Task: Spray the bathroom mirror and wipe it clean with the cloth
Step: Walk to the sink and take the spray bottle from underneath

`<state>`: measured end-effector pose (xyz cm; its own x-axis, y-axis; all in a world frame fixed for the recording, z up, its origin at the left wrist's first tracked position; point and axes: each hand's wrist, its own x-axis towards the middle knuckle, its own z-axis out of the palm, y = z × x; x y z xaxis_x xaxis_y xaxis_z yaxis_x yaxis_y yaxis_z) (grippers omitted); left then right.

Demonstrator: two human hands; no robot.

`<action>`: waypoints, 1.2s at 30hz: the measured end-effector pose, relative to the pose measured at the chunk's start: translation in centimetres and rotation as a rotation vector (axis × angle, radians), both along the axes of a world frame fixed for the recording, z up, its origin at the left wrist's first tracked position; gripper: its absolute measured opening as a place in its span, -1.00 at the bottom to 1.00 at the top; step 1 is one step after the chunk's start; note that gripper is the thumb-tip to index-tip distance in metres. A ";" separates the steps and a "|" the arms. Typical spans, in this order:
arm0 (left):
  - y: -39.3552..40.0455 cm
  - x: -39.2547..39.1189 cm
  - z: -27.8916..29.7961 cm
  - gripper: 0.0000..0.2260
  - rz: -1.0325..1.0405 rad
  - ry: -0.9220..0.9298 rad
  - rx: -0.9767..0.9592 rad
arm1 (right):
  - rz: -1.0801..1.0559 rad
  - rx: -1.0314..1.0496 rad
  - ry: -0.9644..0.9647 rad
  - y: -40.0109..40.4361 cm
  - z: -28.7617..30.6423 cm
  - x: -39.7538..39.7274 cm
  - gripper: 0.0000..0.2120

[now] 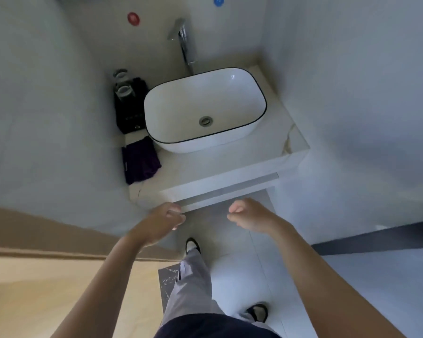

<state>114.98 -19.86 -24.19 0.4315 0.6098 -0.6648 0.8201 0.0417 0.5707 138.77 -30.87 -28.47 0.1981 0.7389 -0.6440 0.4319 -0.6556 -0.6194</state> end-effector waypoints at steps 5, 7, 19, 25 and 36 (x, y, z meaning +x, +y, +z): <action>4.6 5.3 -1.7 -0.75 -0.106 -0.034 -0.006 | -0.029 -0.154 -0.006 2.8 -4.1 1.7 -0.77; 6.1 7.3 -2.8 -0.80 -0.147 -0.051 -0.027 | -0.114 -0.206 0.009 3.8 -5.3 2.5 -0.88; 9.1 17.1 -16.4 -0.90 -0.271 0.220 -0.061 | -0.955 -0.061 0.501 8.5 -16.9 8.5 -0.82; 5.6 19.8 -23.8 -0.97 -0.238 0.317 -0.103 | -0.815 -0.166 0.417 5.2 -24.7 13.5 -0.71; 0.6 19.9 -37.3 -0.62 -0.199 0.333 -0.080 | -1.060 0.137 0.495 4.0 -39.1 16.8 -0.73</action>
